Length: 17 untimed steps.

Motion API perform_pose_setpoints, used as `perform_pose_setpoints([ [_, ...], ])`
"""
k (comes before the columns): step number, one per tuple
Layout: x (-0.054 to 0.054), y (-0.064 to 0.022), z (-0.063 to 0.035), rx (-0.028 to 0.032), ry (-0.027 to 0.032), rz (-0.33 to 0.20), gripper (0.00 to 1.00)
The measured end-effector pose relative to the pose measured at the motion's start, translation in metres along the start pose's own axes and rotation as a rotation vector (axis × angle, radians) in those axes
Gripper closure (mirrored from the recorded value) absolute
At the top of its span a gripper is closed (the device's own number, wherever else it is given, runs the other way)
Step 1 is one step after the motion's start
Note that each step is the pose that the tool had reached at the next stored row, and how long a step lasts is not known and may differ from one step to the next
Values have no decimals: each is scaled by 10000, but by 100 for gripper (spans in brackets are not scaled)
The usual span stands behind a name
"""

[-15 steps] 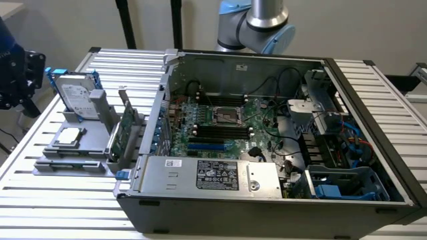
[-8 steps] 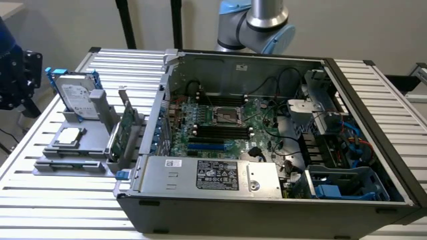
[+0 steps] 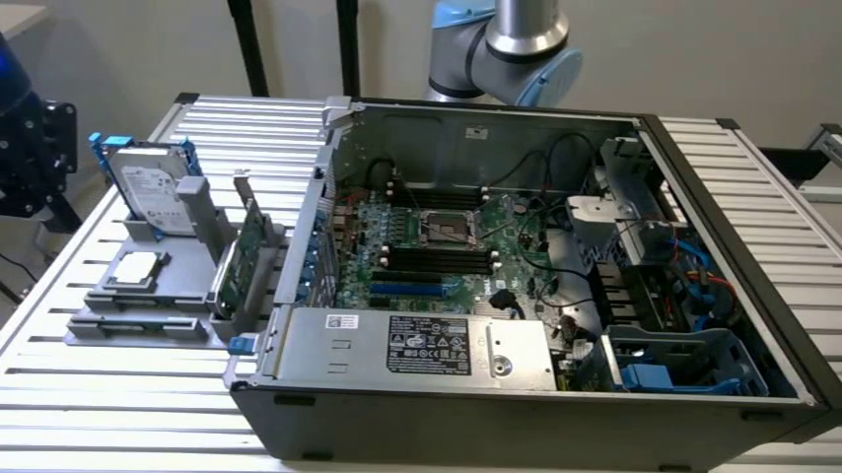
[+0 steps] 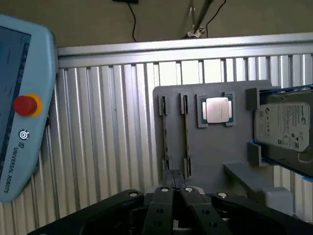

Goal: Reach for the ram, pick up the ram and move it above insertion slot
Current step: 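Pick up the ram and move it above insertion slot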

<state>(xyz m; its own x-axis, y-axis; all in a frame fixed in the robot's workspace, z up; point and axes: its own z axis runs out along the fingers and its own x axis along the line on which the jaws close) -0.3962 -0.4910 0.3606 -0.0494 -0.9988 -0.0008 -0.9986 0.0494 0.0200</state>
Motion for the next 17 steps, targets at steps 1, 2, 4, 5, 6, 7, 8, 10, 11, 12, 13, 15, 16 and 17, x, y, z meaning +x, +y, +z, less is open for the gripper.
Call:
perform_pose_setpoints([
  [1, 0, 0, 3, 23, 2, -178, 89],
  [2, 0, 0, 5, 53, 3, -354, 89],
  [4, 0, 0, 10, 121, 8, -700, 89],
  [5, 0, 0, 14, 155, 5, -853, 89],
  [6, 0, -1, 15, 175, -1, -974, 89],
  [7, 0, -1, 15, 177, -2, -1011, 89],
  [8, 0, -1, 15, 177, -1, -1011, 89],
  [10, 0, -1, 15, 178, -1, -1012, 82],
  [11, 0, 0, 15, 178, -2, -1012, 82],
  [12, 0, 0, 15, 178, -1, -1011, 70],
  [13, 0, 0, 15, 182, -2, -1011, 70],
  [15, 0, 0, 34, 194, -20, -1012, 64],
  [16, 0, 0, 52, 195, -24, -1011, 64],
  [17, 0, 0, 68, 193, -23, -1011, 58],
])
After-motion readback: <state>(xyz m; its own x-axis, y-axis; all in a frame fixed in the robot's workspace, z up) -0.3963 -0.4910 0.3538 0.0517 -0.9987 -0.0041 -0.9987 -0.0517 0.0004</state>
